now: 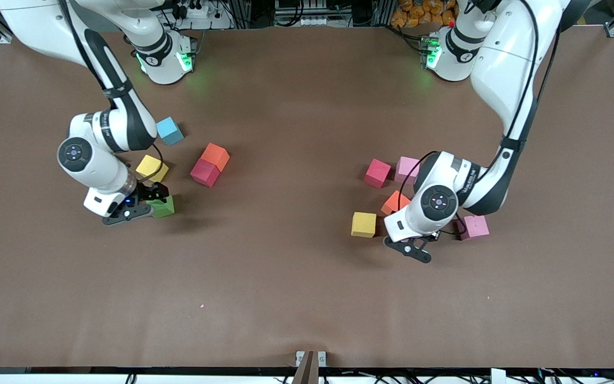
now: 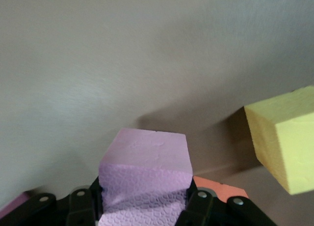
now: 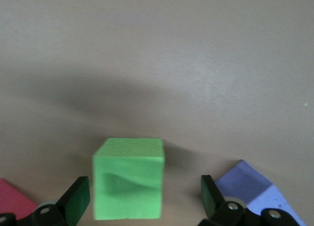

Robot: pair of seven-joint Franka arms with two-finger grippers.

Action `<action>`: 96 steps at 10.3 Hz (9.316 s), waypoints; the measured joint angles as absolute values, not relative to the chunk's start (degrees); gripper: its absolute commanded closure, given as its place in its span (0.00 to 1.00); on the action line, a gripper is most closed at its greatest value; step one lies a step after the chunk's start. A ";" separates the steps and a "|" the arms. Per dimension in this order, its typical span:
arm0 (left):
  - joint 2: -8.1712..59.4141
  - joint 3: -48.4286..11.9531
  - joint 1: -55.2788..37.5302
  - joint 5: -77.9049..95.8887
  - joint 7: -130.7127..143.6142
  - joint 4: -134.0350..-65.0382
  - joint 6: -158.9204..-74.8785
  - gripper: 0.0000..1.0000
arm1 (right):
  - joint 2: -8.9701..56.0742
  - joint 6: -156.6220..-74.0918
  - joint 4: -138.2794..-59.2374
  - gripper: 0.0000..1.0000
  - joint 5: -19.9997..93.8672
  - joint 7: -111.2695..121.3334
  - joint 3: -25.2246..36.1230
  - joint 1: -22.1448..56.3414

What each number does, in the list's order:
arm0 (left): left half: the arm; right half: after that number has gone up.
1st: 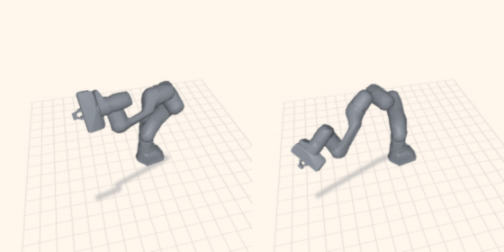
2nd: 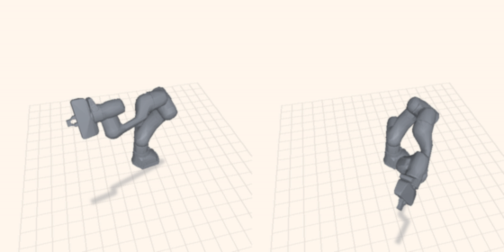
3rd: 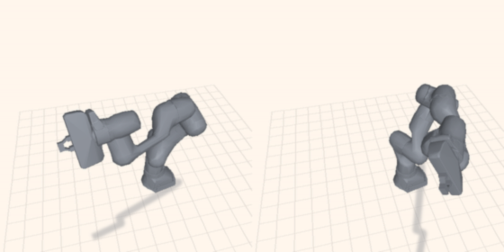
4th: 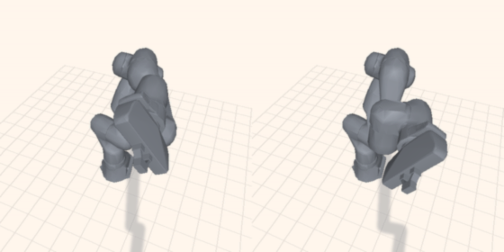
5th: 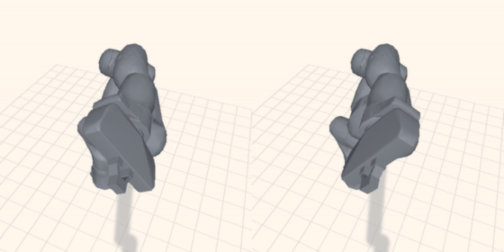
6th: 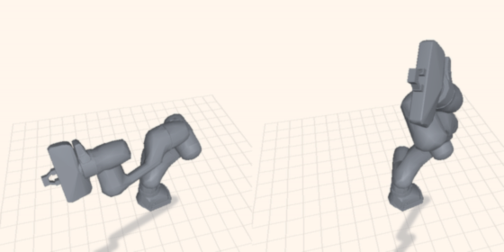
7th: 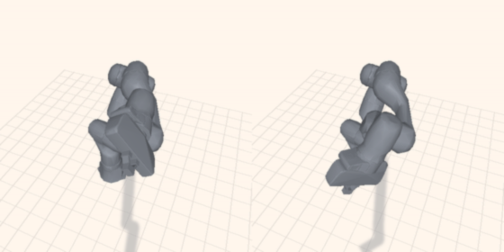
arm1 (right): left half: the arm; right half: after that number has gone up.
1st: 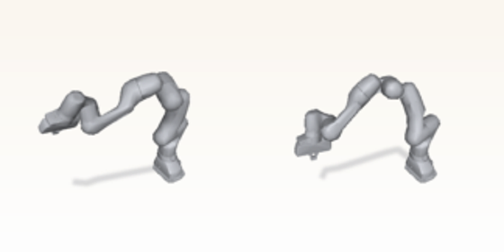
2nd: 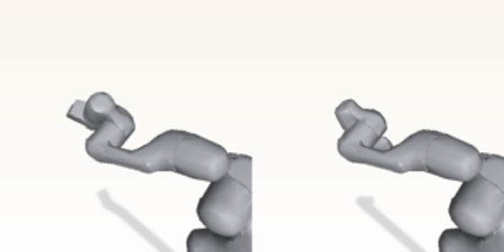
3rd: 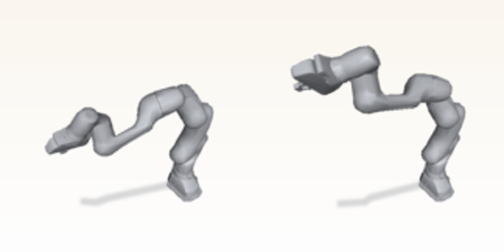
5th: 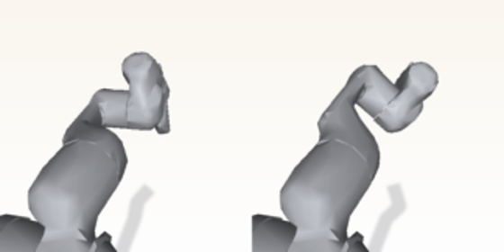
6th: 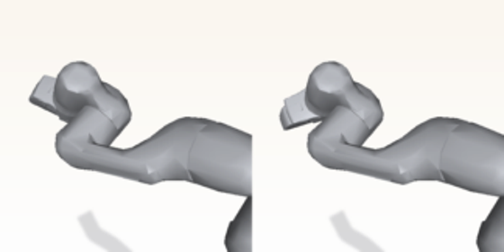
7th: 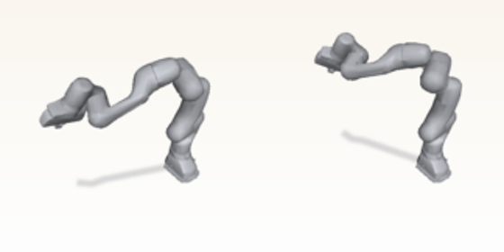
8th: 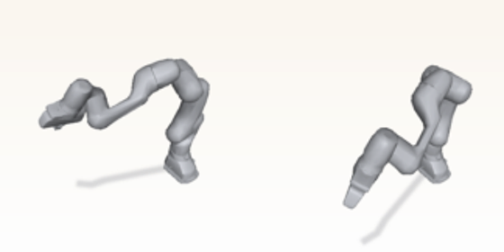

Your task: Form number 2 with 11 blocks

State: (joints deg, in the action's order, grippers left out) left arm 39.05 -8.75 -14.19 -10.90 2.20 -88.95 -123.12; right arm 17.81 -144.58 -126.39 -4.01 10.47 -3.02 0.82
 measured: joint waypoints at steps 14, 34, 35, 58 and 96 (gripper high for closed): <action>30.30 -21.60 -22.50 0.00 39.82 -92.21 -104.29 1.00 | 21.78 -152.76 -129.75 0.02 -4.01 10.85 -3.89 1.69; 35.60 -28.29 -31.50 -1.33 61.99 -109.63 -137.37 1.00 | 10.41 -139.70 -128.09 0.52 -4.03 15.50 -4.44 9.78; 35.60 -28.29 -32.38 -1.80 62.07 -109.62 -137.37 1.00 | 9.21 -136.99 -128.04 0.52 -4.03 15.57 -4.66 9.92; 23.12 -26.65 -8.11 -4.66 59.28 -103.39 -117.42 0.00 | 7.80 -136.47 -128.83 0.56 -4.26 41.40 -11.78 20.57; 25.97 -26.85 0.31 -10.61 18.19 -112.42 -114.49 0.77 | 24.02 -148.24 -125.41 0.50 -7.93 33.93 -10.68 47.24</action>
